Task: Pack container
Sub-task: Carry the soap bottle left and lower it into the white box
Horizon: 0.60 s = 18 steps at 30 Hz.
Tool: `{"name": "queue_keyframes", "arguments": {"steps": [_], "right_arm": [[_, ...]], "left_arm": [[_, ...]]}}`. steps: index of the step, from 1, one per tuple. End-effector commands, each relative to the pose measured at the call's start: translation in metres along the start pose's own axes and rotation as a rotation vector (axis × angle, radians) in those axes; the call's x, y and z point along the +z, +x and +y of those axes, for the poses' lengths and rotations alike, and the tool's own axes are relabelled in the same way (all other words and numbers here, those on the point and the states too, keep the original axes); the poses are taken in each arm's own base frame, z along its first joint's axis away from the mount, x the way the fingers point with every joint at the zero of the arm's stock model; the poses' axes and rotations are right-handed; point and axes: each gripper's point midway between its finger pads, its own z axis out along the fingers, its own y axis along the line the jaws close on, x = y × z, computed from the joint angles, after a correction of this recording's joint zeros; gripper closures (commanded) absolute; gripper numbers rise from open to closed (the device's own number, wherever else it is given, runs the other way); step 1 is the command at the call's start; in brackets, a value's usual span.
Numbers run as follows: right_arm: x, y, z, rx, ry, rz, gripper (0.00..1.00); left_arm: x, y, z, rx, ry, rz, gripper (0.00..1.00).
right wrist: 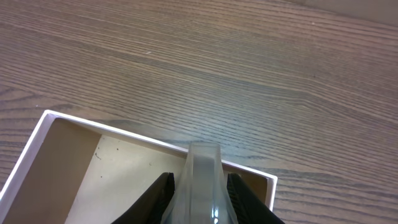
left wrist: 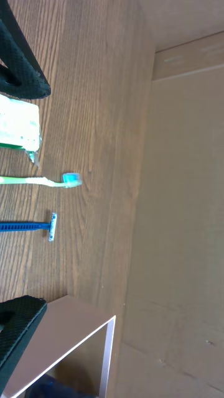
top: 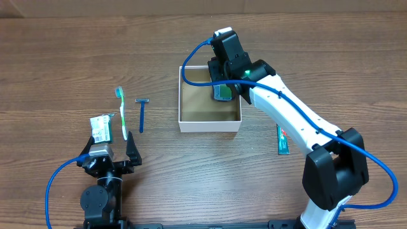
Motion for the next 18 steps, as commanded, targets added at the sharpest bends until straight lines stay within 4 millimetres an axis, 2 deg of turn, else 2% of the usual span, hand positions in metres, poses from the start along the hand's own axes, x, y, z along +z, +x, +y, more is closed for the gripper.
{"name": "queue_keyframes", "arguments": {"steps": [1,18], "right_arm": [[-0.0078,-0.0202,-0.0010,0.009,0.004,-0.054,0.71],[-0.0034,-0.0159,-0.0014,0.010,0.008,-0.039,0.71]], "left_arm": [[-0.0003,-0.0011,0.0002,-0.014,-0.002,-0.009,0.00],[-0.0003,-0.0011,0.0002,-0.014,-0.002,-0.009,0.00]]}}
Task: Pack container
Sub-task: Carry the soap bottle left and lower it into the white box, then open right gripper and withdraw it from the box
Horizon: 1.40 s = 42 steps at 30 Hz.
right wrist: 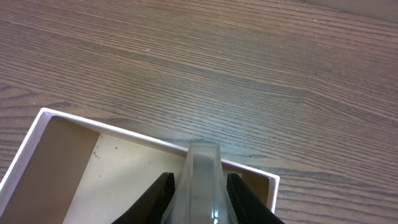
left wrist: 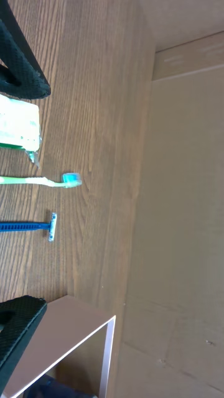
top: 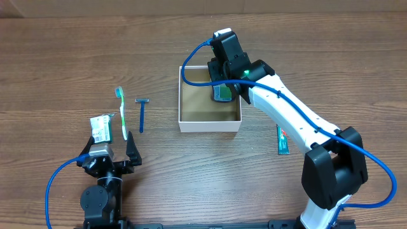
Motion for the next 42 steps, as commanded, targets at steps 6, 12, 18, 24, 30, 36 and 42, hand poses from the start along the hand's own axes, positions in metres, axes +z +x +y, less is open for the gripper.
{"name": "queue_keyframes", "arguments": {"steps": [6,12,18,24,30,36,42], "right_arm": [[0.005,-0.010,-0.004,0.009,0.016,-0.017,0.71],[0.005,-0.009,-0.004,0.010,0.015,-0.016,0.30],[0.002,-0.011,-0.004,0.010,0.015,-0.019,0.28],[-0.064,-0.044,-0.013,0.039,-0.005,-0.137,0.19],[-0.164,-0.041,-0.051,0.117,0.020,-0.179,0.00],[-0.202,0.012,-0.132,0.303,0.171,-0.032,0.00],[-0.167,0.076,-0.167,0.399,0.213,0.189,0.00]], "left_arm": [[0.000,-0.001,0.000,-0.014,-0.002,-0.009,0.00],[0.000,-0.001,0.000,-0.014,-0.002,-0.009,0.00],[0.000,-0.001,0.000,-0.014,-0.002,-0.009,0.00],[0.000,-0.001,0.000,-0.014,-0.002,-0.009,0.00],[0.000,-0.001,0.000,-0.014,-0.002,-0.009,0.00],[0.000,-0.001,0.000,-0.014,-0.002,-0.009,0.00],[0.000,-0.001,0.000,-0.014,-0.002,-0.009,0.00]]}}
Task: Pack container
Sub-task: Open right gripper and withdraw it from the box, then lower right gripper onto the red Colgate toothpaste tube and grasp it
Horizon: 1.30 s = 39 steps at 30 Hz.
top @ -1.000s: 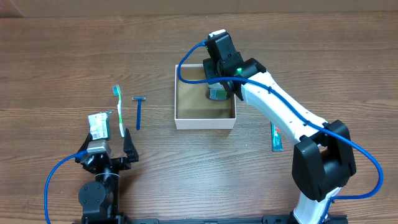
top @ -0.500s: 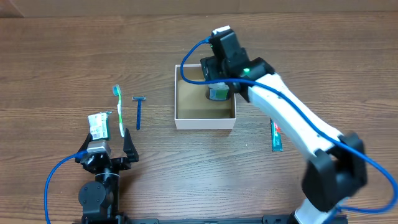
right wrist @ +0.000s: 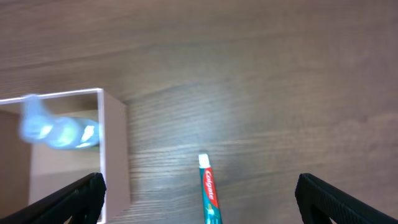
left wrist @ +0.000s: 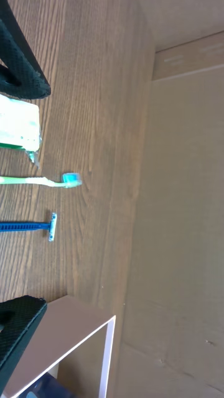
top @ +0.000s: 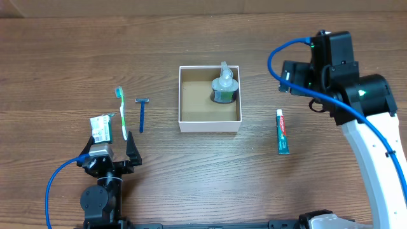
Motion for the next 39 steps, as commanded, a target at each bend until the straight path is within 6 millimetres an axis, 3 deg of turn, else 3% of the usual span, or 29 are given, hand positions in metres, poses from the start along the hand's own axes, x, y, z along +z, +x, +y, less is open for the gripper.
{"name": "queue_keyframes", "arguments": {"steps": [1,7,11,15,19,24,28,32,37,39], "right_arm": [[0.033,0.031,-0.014,0.038,0.024,0.113,0.00],[0.086,0.098,-0.007,0.032,-0.022,0.269,0.00],[0.123,0.132,-0.009,0.027,-0.021,0.272,0.00],[0.148,0.156,-0.011,0.026,-0.026,0.251,0.00],[0.157,0.166,-0.014,0.026,-0.018,0.237,0.11],[0.180,0.171,-0.013,0.028,-0.039,0.153,0.04],[0.189,0.177,-0.012,0.011,-0.037,0.164,0.07],[0.198,0.189,-0.014,0.003,-0.026,0.207,0.23],[0.198,0.195,-0.015,0.000,-0.019,0.233,0.29],[0.197,0.197,-0.016,-0.001,-0.017,0.239,0.39]], "left_arm": [[0.000,-0.001,0.000,-0.014,-0.002,-0.009,0.00],[0.000,-0.001,0.000,-0.014,-0.002,-0.009,0.00],[0.000,-0.001,0.000,-0.014,-0.002,-0.009,0.00],[0.000,-0.001,0.000,-0.014,-0.002,-0.009,0.00],[0.000,-0.001,0.000,-0.014,-0.002,-0.009,0.00],[0.000,-0.001,0.000,-0.014,-0.002,-0.009,0.00],[0.000,-0.001,0.000,-0.014,-0.002,-0.009,0.00],[0.000,-0.001,0.000,-0.014,-0.002,-0.009,0.00],[0.000,-0.001,0.000,-0.014,-0.002,-0.009,0.00],[0.000,-0.001,0.000,-0.014,-0.002,-0.009,0.00]]}}
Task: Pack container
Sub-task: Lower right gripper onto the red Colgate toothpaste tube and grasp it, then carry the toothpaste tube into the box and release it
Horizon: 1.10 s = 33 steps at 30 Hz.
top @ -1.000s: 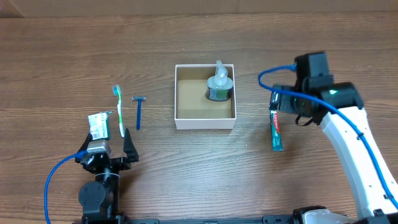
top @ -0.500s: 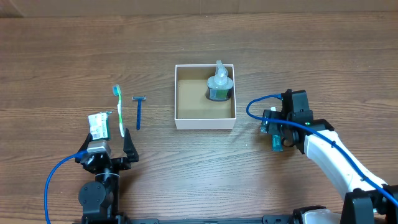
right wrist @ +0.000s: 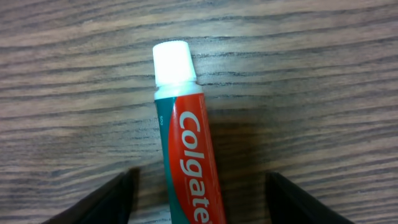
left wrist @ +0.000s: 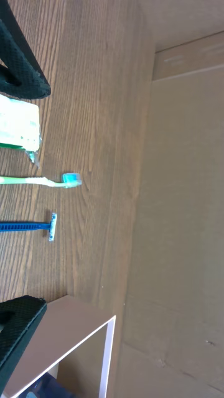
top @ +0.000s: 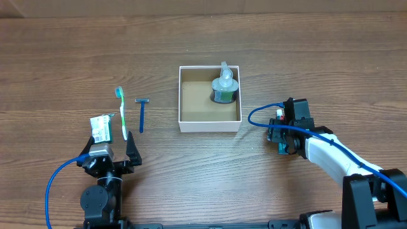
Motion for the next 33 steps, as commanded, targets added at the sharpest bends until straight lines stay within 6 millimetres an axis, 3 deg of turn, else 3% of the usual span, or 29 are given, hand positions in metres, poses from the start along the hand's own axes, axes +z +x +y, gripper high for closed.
{"name": "queue_keyframes", "arguments": {"steps": [1,3,5,10,14,21,23,28,33], "right_arm": [[0.003,0.008,-0.003,0.001,0.008,0.026,0.48],[0.003,0.007,-0.002,0.001,0.008,0.025,0.68],[0.002,0.007,-0.002,0.001,0.008,0.025,0.76],[-0.004,0.004,0.008,0.001,-0.044,0.050,0.76],[-0.025,-0.018,0.013,0.001,-0.051,0.040,0.76],[-0.118,-0.088,0.048,0.002,-0.223,-0.083,0.79],[-0.164,-0.104,0.064,-0.010,-0.329,-0.135,0.80],[-0.217,-0.103,0.094,-0.080,-0.465,-0.217,0.80],[-0.239,-0.083,0.146,-0.234,-0.567,-0.244,0.80]], "left_arm": [[0.000,-0.001,0.000,-0.014,-0.002,-0.009,0.00],[0.000,-0.001,0.000,-0.014,-0.003,-0.008,0.00],[0.000,-0.001,0.000,-0.014,-0.002,-0.008,0.00],[0.000,-0.001,0.000,-0.014,-0.002,-0.008,0.00],[0.000,-0.001,0.000,-0.014,-0.002,-0.008,0.00],[0.000,-0.001,0.000,-0.014,-0.002,-0.008,0.00],[0.000,-0.001,0.000,-0.014,-0.002,-0.008,0.00],[0.000,-0.001,0.000,-0.014,-0.002,-0.008,0.00],[0.000,-0.001,0.000,-0.014,-0.002,-0.008,0.00]]}}
